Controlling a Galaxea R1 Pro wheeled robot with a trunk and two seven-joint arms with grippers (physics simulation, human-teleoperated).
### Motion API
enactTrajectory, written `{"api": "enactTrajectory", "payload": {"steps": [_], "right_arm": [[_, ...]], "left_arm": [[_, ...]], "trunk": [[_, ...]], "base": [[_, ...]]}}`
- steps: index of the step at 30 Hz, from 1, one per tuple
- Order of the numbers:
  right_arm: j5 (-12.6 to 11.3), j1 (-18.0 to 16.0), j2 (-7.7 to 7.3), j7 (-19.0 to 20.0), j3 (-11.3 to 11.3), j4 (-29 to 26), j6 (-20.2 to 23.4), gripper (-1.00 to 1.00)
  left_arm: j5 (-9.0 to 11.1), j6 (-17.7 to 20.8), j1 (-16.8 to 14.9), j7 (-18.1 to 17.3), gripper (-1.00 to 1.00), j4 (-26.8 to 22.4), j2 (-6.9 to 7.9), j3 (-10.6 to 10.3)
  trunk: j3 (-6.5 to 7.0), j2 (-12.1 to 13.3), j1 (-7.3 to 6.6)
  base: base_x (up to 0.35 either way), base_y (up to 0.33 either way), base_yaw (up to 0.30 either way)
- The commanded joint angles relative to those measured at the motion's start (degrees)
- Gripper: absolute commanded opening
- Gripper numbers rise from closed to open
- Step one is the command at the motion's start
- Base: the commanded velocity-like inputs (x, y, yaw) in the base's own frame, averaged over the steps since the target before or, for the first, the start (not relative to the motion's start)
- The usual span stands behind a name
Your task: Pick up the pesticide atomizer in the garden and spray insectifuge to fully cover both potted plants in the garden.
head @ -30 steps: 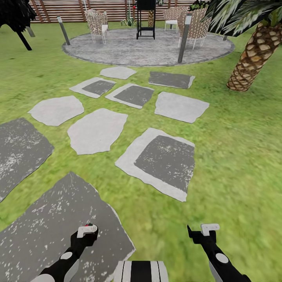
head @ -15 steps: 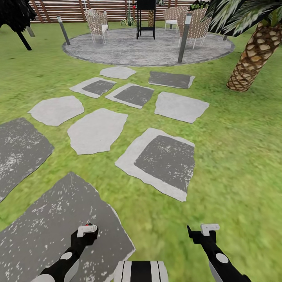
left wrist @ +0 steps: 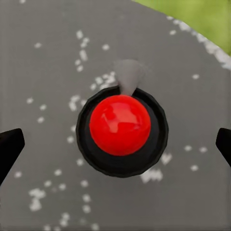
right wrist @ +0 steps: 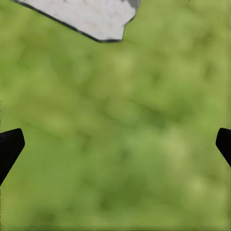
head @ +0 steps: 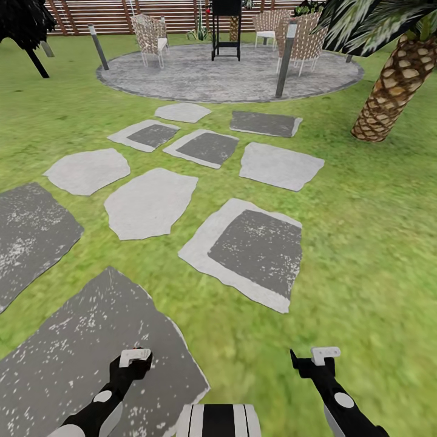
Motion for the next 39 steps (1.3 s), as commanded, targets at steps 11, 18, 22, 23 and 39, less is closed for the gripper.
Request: {"api": "enactTrajectory", "payload": {"steps": [11,18,22,23,39], "right_arm": [[0.0,-0.04,-0.02,-0.04,0.03,0.11,-0.18,1.0],[0.0,-0.04,-0.01,-0.03,0.03,0.13,-0.18,1.0],[0.0,-0.04,-0.02,-0.04,0.03,0.13,-0.18,1.0],[0.0,-0.04,-0.02,-0.04,0.03,0.13,-0.18,1.0],[0.0,-0.04,-0.04,-0.04,0.03,0.04,-0.18,1.0]], "left_arm": [[0.25,-0.18,-0.03,-0.13,-1.0,0.03,0.01,-0.14],[0.27,-0.18,-0.03,-0.13,-1.0,0.06,0.01,-0.15],[0.33,-0.18,-0.03,-0.1,-1.0,-0.08,0.01,-0.13],[0.33,-0.18,-0.03,-0.09,-1.0,-0.16,0.01,-0.14],[0.34,-0.27,0.0,-0.07,-1.0,-0.38,0.01,-0.13]], "trunk": [[-0.03,-0.01,-0.01],[-0.03,-0.01,-0.01],[-0.03,-0.01,-0.01],[-0.03,-0.01,-0.01],[-0.03,-0.01,-0.01]], "base": [[0.0,0.0,0.0],[0.0,0.0,0.0],[0.0,0.0,0.0],[0.0,0.0,0.0],[0.0,0.0,0.0]]}}
